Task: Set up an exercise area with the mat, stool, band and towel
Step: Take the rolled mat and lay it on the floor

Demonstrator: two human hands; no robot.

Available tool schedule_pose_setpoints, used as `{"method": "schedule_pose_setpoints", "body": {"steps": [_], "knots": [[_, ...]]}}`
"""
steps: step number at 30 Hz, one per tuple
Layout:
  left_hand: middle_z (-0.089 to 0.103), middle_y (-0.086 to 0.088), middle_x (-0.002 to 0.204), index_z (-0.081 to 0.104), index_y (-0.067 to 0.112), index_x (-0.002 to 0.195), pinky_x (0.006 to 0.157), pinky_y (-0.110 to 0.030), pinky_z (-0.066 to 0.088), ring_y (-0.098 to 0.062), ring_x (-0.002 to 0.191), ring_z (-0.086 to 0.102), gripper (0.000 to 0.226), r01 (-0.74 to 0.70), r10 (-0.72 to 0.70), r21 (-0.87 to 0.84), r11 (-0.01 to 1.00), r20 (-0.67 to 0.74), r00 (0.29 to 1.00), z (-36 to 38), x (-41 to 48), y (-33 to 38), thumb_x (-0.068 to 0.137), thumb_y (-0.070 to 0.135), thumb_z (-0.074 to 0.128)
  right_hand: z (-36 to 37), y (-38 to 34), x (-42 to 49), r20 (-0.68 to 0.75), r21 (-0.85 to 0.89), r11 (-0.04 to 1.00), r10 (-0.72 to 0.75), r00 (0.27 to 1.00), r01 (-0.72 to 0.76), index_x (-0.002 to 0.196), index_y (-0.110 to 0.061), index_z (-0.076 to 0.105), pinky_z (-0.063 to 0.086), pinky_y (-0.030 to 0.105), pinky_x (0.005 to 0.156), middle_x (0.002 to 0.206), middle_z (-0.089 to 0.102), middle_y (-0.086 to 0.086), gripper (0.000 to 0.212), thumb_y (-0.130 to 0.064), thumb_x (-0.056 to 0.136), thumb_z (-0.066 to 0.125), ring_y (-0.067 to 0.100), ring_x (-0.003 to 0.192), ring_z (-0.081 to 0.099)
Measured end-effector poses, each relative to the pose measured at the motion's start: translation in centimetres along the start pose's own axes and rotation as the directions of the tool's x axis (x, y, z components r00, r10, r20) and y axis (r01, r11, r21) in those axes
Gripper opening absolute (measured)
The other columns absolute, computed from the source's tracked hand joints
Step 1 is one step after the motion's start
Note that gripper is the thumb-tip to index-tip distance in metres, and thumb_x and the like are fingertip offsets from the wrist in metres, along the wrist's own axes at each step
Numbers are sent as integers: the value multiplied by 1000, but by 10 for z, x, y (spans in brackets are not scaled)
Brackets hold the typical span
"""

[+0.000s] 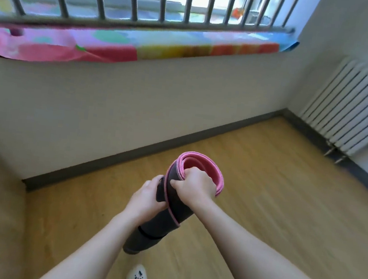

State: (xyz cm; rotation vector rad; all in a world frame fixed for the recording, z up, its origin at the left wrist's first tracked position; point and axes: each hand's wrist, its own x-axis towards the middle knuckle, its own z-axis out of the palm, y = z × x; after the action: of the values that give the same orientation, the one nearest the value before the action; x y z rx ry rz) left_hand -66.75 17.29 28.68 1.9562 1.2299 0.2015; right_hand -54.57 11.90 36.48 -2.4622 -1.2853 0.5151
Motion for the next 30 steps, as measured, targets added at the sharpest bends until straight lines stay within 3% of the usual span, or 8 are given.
{"method": "schedule_pose_setpoints", "body": {"steps": [3, 7, 13, 19, 30], "knots": [[47, 2, 138, 33, 33, 142, 91, -33, 53, -14, 115, 55, 72, -50, 48, 30, 998, 56, 997, 0, 61, 28, 81, 34, 71, -19, 11, 52, -7, 10, 995, 100, 995, -100, 80, -22, 60, 36, 23, 49, 78, 64, -6, 21, -40, 89, 63, 16, 71, 60], [46, 1, 140, 35, 30, 141, 87, -27, 52, -13, 115, 54, 70, -142, 132, 78, 987, 118, 984, 1, 143, 63, 81, 34, 72, -42, 26, 116, -42, 27, 981, 192, 980, -191, 85, -21, 63, 41, 27, 59, 81, 66, -5, 21, -41, 89, 62, 19, 75, 63], [44, 1, 143, 34, 29, 143, 89, -27, 51, -14, 119, 53, 73, -257, 220, 126, 958, 250, 943, 21, 225, 118, 81, 36, 72, -78, 63, 180, -88, 81, 935, 353, 932, -346, 90, -19, 66, 39, 26, 61, 82, 65, -4, 21, -39, 90, 61, 20, 72, 55], [44, 1, 144, 31, 30, 144, 89, -26, 49, -15, 120, 52, 80, -314, 257, 171, 934, 291, 922, 54, 305, 180, 78, 37, 75, -115, 112, 252, -144, 109, 889, 458, 877, -446, 90, -17, 65, 40, 27, 62, 84, 67, -2, 21, -37, 91, 61, 20, 71, 54], [43, 2, 144, 29, 31, 146, 85, -21, 49, -13, 120, 53, 81, -352, 244, 277, 894, 358, 901, 162, 487, 336, 79, 34, 74, -203, 283, 433, -82, 296, 749, 638, 766, -592, 82, -18, 60, 39, 27, 63, 73, 57, -5, 18, -34, 90, 62, 22, 69, 53]]}}
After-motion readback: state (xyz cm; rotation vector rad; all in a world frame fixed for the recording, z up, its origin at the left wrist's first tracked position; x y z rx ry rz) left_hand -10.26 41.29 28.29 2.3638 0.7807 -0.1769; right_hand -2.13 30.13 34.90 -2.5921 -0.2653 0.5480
